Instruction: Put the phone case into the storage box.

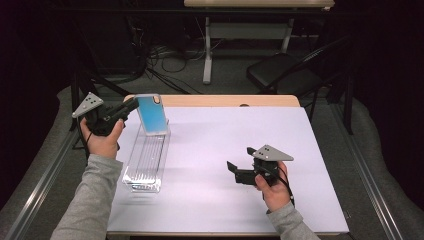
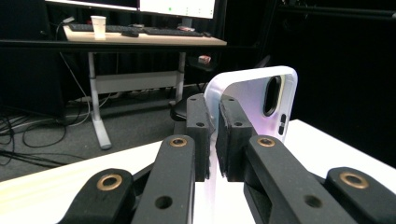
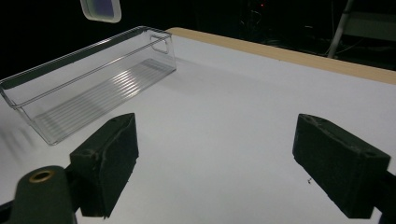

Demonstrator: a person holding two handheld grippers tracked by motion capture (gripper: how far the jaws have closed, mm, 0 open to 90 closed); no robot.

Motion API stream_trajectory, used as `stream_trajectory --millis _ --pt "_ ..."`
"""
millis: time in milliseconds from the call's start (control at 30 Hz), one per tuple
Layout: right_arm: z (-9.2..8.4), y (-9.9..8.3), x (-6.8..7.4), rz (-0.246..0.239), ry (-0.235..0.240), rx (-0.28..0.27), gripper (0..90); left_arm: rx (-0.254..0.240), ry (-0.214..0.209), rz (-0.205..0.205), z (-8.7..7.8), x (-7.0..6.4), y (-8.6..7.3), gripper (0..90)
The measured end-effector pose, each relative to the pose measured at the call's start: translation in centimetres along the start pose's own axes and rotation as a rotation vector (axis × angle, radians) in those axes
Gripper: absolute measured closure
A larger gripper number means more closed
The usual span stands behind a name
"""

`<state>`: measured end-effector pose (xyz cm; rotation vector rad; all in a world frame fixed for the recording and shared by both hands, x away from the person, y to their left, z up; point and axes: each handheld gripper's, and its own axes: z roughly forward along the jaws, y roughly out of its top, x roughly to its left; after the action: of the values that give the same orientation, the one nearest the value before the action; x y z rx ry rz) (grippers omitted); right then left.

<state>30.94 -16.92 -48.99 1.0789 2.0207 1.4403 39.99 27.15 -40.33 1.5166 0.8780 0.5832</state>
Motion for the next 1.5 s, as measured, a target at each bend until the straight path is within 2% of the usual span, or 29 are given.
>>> stream_trajectory --millis 200,433,733,1100,1500 --pt "-0.2 -0.1 -0.5 0.011 -0.019 -0.007 13.9 -0.002 0.006 0.023 1.0 1.4 0.1 84.8" --pt "-0.1 -0.2 -0.7 0.007 -0.026 -0.003 13.9 -0.010 0.003 0.039 1.5 2.2 -0.1 84.9" --pt "0.1 -0.3 -0.6 0.008 -0.032 0.010 13.9 -0.016 0.004 0.020 2.5 3.9 -0.7 84.9" --pt "0.3 -0.4 -0.5 0.005 -0.037 0.019 13.9 -0.001 0.001 0.005 3.7 5.2 -1.7 84.9" --pt "0.3 -0.5 -0.4 0.002 -0.038 0.014 13.9 0.032 0.032 -0.012 5.0 6.7 -3.0 84.9"
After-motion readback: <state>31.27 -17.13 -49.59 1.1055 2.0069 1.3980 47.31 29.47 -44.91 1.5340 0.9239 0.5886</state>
